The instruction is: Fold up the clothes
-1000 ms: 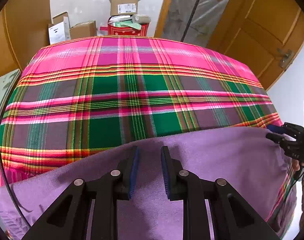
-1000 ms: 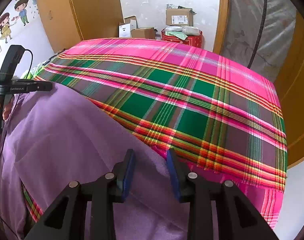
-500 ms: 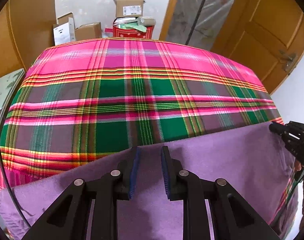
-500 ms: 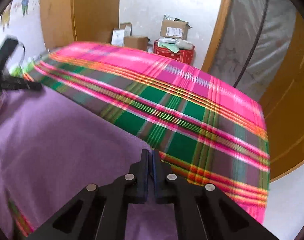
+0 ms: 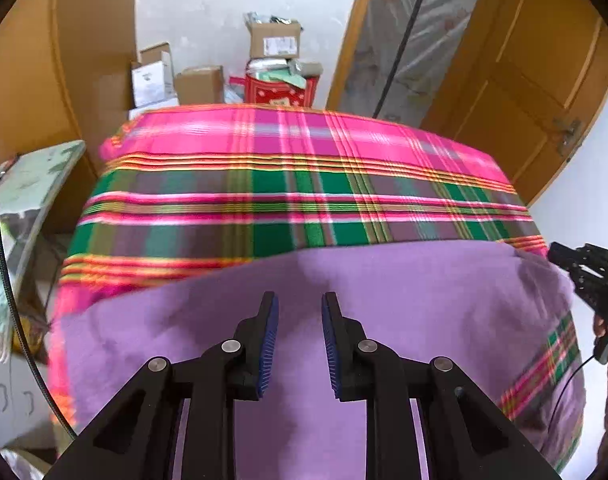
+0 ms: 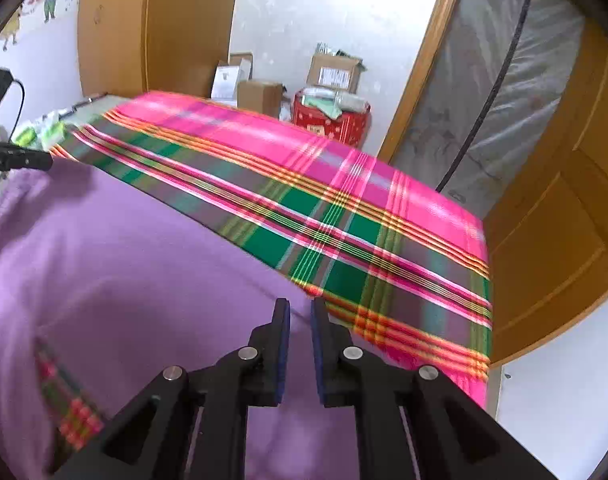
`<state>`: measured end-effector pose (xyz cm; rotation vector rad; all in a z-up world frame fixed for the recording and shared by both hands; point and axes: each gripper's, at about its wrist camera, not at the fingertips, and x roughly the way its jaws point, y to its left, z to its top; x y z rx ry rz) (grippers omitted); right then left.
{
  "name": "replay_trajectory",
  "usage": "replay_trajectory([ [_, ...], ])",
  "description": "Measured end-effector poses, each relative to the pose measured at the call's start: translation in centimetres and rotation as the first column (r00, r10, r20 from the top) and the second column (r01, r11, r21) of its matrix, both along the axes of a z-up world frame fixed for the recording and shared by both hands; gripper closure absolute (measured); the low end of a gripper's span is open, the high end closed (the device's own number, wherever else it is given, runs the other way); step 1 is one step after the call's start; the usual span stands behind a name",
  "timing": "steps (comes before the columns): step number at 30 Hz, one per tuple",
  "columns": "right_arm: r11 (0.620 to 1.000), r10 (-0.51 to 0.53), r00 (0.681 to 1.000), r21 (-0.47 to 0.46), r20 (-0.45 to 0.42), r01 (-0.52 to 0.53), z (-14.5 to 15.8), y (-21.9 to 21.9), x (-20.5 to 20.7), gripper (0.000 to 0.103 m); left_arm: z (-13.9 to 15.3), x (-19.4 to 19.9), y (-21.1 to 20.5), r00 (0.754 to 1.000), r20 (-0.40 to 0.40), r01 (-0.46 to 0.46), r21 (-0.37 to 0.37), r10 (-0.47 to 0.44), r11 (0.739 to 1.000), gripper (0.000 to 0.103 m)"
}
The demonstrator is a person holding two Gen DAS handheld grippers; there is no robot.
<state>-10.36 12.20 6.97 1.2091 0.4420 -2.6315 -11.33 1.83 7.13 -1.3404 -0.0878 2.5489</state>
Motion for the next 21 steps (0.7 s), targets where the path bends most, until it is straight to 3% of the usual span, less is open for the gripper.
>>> replay_trajectory([
  [9,0.994,0.074,0.996,-0.075,-0.046,-0.077,7.1,-1.7,11.0,0.091,2.1,10.4,-6.6,0.999,-0.008,-0.043,-0.058,0.043,0.997,0.074],
  [12,0.99,0.096,0.994,-0.099,-0.056,-0.101,8.9,-2.3,14.5,0.084,1.8,13.5,-8.7,0.998,-0.002,-0.064,-0.065,0.064,0.996,0.072],
  [16,0.983,0.129,0.991,-0.127,-0.017,-0.13,7.7,-4.2,17.8,0.082,0.5,16.7,-10.7,0.995,0.016,-0.097,-0.056,0.098,0.994,0.07],
  [21,0.965,0.235,0.97,-0.133,0.056,-0.226,3.2,-8.6,20.8,0.082,-2.3,19.7,-13.1,0.986,0.056,-0.152,-0.046,0.154,0.987,0.068],
])
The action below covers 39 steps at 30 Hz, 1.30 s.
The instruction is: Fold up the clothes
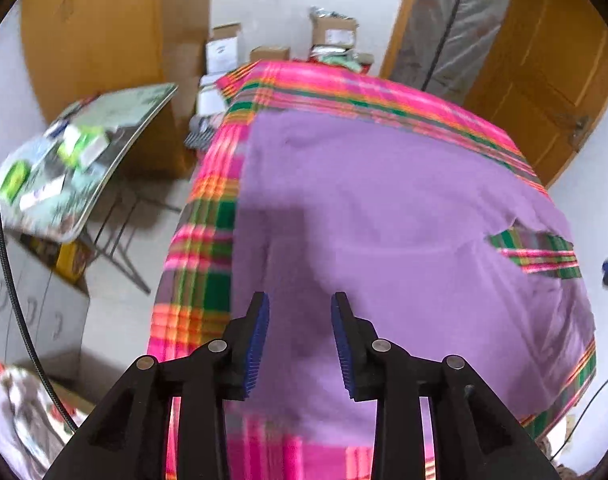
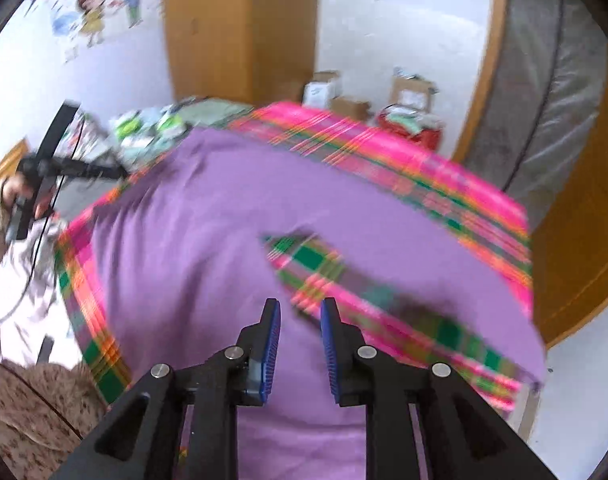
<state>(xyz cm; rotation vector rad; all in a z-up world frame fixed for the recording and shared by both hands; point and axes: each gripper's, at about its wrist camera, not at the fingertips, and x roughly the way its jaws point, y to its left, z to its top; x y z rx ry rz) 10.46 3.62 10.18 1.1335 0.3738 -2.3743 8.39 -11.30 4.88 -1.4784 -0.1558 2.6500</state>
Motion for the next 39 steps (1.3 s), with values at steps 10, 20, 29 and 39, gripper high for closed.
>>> replay_trajectory([
  [10,0.981,0.183,0.98,-0.077,0.08,-0.177,-4.6,-9.2,-0.5,0.082,-3.5,0.0,-1.2,0.998,0.058,0.018,0.038,-0.02,0.999,0.058],
  [20,0.967,0.231,0.97,-0.132,0.076,-0.22,-6.0,-18.5,-7.7,0.082,-5.3,-0.3,-1.9,0.998,0.055,0.027,0.095,-0.032,0.995,0.058],
  [29,0.967,0.21,0.963,-0.179,0.167,-0.179,-8.7,-27.1,-16.1,0.081,-5.8,-0.7,-3.0,0.999,0.026,0.027,0.137,-0.03,0.99,0.058],
  [39,0.978,0.175,0.968,-0.145,0.178,-0.15,-9.9,-33.8,-21.0,0.077,-5.4,0.2,-3.4,0.999,-0.008,0.042,0.171,-0.041,0.984,0.058],
])
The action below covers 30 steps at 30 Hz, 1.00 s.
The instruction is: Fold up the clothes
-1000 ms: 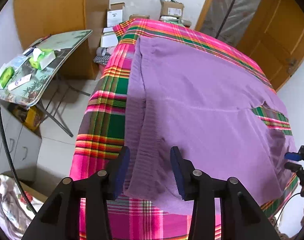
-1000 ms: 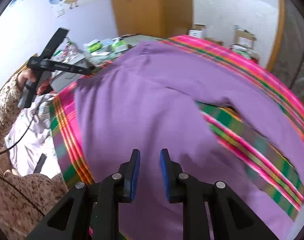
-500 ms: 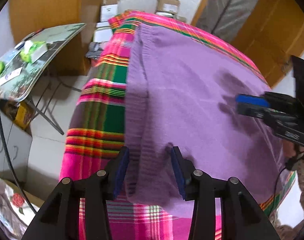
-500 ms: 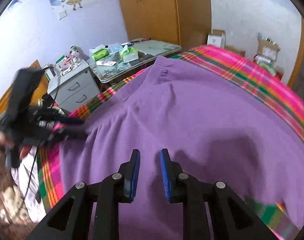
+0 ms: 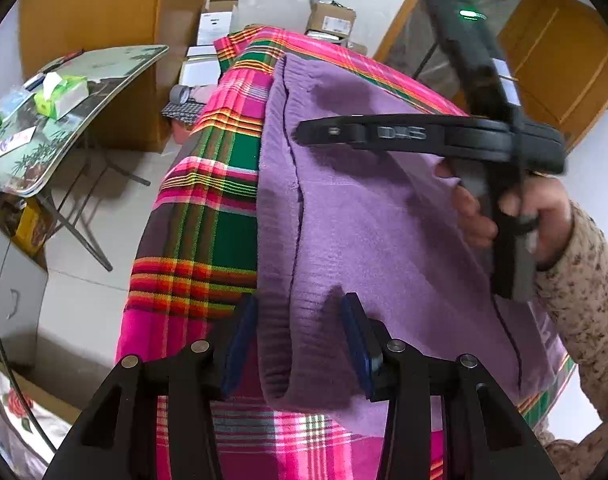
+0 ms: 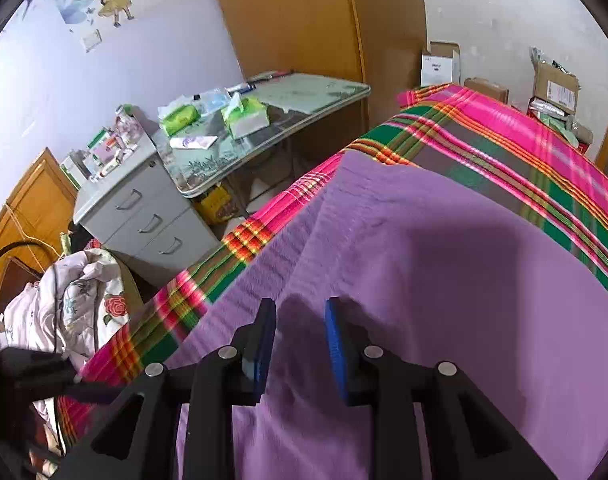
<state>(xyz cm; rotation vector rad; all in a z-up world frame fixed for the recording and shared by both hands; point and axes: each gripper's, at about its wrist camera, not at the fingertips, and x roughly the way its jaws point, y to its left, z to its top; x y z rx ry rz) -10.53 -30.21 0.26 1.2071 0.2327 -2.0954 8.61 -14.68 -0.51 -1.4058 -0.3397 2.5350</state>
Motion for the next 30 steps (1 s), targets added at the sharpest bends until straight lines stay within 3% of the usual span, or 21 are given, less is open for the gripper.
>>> replay_trajectory([
  [5,0.999,-0.035,0.999,0.018,0.009,0.035,-0.5,-1.0,-0.8,0.075,0.8,-0.4,1.6,0.998,-0.066,0.018,-0.098,-0.024,0.995,0.058],
  [8,0.998,-0.054,0.998,0.013,0.038,0.054,-0.4,-0.9,-1.2,0.075,1.9,-0.9,2.5,0.991,-0.126,0.037,-0.091,-0.048,0.995,0.058],
  [13,0.998,-0.058,0.998,0.027,0.027,0.057,-0.4,-1.4,-1.4,0.075,0.9,-3.0,2.8,0.996,-0.068,0.059,-0.074,-0.064,0.996,0.058],
  [18,0.997,-0.078,0.996,0.004,0.047,0.078,-0.4,-1.3,-2.0,0.077,0.4,-4.2,2.7,0.998,-0.032,0.059,0.0,-0.059,0.998,0.058],
  [23,0.997,-0.067,0.998,0.041,0.007,0.067,-0.3,-1.8,-1.7,0.082,0.0,-4.9,2.3,0.999,0.0,0.041,0.044,-0.041,0.998,0.081],
  [25,0.998,-0.052,0.999,0.047,-0.012,0.052,-0.2,-2.1,-1.4,0.093,0.2,-4.6,1.8,0.999,-0.011,0.032,0.056,-0.032,0.998,0.093],
  [30,0.998,-0.045,0.999,0.046,-0.028,0.046,0.1,-2.4,-1.0,0.095,0.8,-3.5,0.5,0.999,-0.045,0.014,0.086,-0.01,0.996,0.096],
])
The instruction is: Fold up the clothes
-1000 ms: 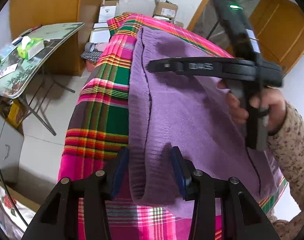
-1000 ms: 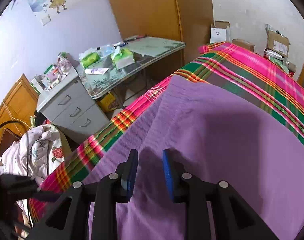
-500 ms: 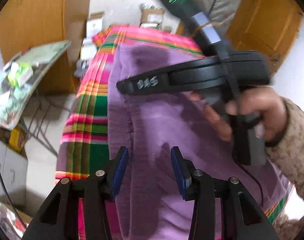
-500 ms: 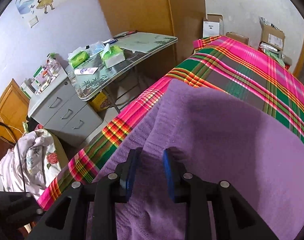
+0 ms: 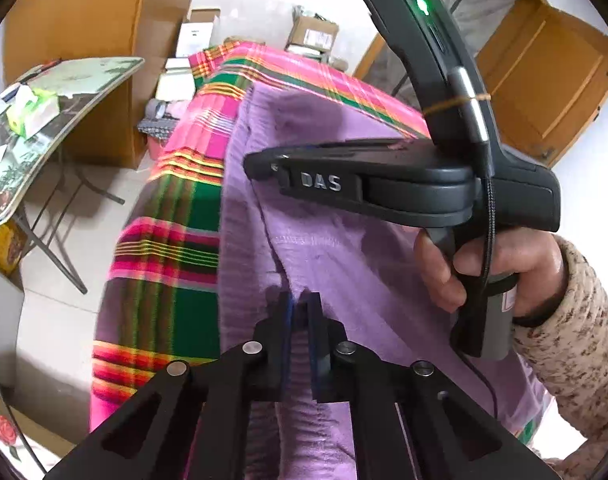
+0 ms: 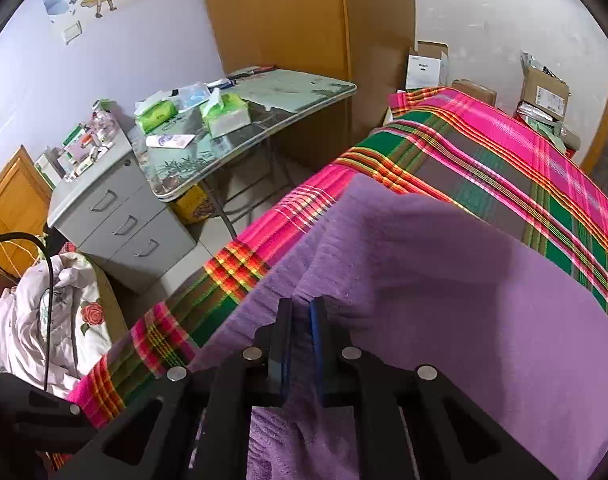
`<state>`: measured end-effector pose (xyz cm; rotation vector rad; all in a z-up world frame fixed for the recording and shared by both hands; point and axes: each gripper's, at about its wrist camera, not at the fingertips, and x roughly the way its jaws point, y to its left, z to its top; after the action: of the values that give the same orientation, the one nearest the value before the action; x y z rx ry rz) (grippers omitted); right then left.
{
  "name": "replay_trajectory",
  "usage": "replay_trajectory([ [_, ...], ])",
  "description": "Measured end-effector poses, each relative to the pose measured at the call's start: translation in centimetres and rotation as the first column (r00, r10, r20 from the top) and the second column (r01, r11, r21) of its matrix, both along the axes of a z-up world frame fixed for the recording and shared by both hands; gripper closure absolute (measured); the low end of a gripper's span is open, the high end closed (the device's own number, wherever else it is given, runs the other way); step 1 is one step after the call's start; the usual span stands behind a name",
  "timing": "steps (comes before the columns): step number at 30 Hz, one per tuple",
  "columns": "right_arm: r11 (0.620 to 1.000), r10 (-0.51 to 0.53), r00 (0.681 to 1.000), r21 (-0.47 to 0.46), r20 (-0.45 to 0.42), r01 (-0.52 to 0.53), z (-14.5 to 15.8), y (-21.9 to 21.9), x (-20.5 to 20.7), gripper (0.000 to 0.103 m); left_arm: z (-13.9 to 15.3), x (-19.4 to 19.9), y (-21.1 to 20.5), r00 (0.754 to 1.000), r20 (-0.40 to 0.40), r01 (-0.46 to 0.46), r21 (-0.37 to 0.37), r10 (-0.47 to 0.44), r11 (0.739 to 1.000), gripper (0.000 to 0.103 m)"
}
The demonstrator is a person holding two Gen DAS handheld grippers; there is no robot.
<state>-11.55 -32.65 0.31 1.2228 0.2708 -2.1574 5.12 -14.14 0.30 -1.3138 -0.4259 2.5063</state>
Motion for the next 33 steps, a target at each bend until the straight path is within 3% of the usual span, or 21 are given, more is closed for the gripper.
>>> replay_trajectory([
  [8,0.998,0.003,1.0,-0.063,-0.008,-0.004,1.5,-0.4,0.2,0.096,1.1,1.9,-1.9,0.998,-0.053,-0.038,0.049,0.041,0.998,0.098],
  [14,0.995,0.0,1.0,-0.096,0.003,0.001,1.8,-1.6,0.0,0.096,1.1,2.2,-2.8,0.997,-0.058,-0.057,0.031,0.059,0.998,0.098],
  [23,1.0,0.02,0.999,-0.001,-0.029,-0.02,-0.4,-4.0,0.3,0.096,0.2,2.0,-2.8,0.997,-0.026,-0.079,0.006,0.079,0.997,0.098],
  [30,0.998,0.042,0.998,0.046,-0.049,-0.04,0.1,-4.2,1.2,0.089,-0.3,1.9,-2.7,0.995,0.005,-0.096,-0.024,0.096,0.995,0.095],
  [33,0.998,0.063,0.997,0.033,-0.054,-0.061,1.7,-2.6,2.3,0.088,0.3,2.4,-2.9,0.993,0.001,-0.12,-0.036,0.12,0.992,0.09],
])
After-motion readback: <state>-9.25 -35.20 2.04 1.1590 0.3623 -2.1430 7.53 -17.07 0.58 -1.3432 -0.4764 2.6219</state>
